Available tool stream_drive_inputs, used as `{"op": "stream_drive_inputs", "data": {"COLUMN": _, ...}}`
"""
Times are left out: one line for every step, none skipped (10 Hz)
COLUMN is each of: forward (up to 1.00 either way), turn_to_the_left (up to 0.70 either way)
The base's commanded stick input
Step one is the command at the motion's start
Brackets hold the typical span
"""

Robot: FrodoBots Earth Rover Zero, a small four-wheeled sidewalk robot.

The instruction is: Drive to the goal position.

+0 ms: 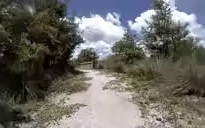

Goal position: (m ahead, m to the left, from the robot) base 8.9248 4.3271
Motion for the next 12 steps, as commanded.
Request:
{"op": "stream_drive_inputs", "data": {"forward": 0.70, "turn_to_the_left": -0.21}}
{"op": "stream_drive_inputs", "data": {"forward": 0.70, "turn_to_the_left": 0.00}}
{"op": "stream_drive_inputs", "data": {"forward": 0.70, "turn_to_the_left": 0.00}}
{"op": "stream_drive_inputs", "data": {"forward": 0.70, "turn_to_the_left": 0.00}}
{"op": "stream_drive_inputs", "data": {"forward": 0.70, "turn_to_the_left": 0.00}}
{"op": "stream_drive_inputs", "data": {"forward": 0.70, "turn_to_the_left": 0.00}}
{"op": "stream_drive_inputs", "data": {"forward": 0.70, "turn_to_the_left": 0.00}}
{"op": "stream_drive_inputs", "data": {"forward": 0.70, "turn_to_the_left": 0.00}}
{"op": "stream_drive_inputs", "data": {"forward": 0.70, "turn_to_the_left": 0.00}}
{"op": "stream_drive_inputs", "data": {"forward": 0.70, "turn_to_the_left": 0.00}}
{"op": "stream_drive_inputs", "data": {"forward": 0.70, "turn_to_the_left": 0.00}}
{"op": "stream_drive_inputs", "data": {"forward": 0.70, "turn_to_the_left": 0.00}}
